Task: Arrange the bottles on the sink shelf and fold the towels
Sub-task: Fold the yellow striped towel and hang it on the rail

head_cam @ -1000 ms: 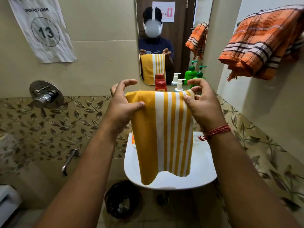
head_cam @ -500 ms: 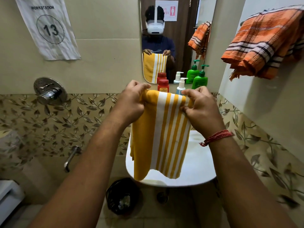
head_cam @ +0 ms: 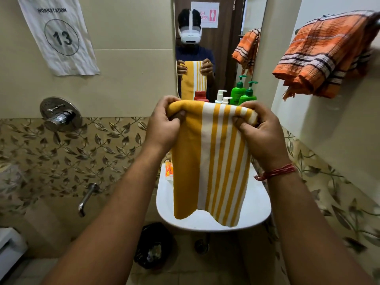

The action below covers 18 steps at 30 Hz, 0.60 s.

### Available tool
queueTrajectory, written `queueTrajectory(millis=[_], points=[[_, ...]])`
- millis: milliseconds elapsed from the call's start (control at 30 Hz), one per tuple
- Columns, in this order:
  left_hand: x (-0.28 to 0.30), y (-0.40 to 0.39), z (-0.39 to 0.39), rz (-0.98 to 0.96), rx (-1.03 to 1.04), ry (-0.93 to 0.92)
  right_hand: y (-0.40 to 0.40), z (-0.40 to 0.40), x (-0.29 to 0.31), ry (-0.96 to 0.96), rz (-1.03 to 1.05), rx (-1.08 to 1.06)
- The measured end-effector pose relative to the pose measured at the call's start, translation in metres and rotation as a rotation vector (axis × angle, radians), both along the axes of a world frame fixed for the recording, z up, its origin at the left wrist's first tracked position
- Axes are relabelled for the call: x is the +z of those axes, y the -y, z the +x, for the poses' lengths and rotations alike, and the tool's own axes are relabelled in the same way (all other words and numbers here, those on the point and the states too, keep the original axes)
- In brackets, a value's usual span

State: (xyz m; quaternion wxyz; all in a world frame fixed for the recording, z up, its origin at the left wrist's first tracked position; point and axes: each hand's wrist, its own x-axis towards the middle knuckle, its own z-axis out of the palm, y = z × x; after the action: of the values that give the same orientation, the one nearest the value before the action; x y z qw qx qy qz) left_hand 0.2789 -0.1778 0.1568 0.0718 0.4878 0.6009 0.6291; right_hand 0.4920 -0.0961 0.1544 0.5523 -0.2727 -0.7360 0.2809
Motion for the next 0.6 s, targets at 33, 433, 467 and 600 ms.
queueTrajectory(millis=[33, 433, 467, 600], points=[[-0.001, -0.002, 0.000, 0.014, -0.011, 0.050, 0.001, 0.000, -0.001, -0.031, 0.011, -0.024], [0.021, -0.022, -0.012, -0.109, -0.663, 0.427, -0.013, -0.002, 0.056, -0.228, -0.129, -0.217], [0.015, -0.025, -0.012, -0.201, -0.708, 0.424, -0.014, -0.003, 0.062, -0.234, -0.144, -0.220], [-0.004, -0.049, 0.001, -0.122, -0.662, 0.482, -0.014, 0.004, 0.077, -0.221, -0.126, -0.297]])
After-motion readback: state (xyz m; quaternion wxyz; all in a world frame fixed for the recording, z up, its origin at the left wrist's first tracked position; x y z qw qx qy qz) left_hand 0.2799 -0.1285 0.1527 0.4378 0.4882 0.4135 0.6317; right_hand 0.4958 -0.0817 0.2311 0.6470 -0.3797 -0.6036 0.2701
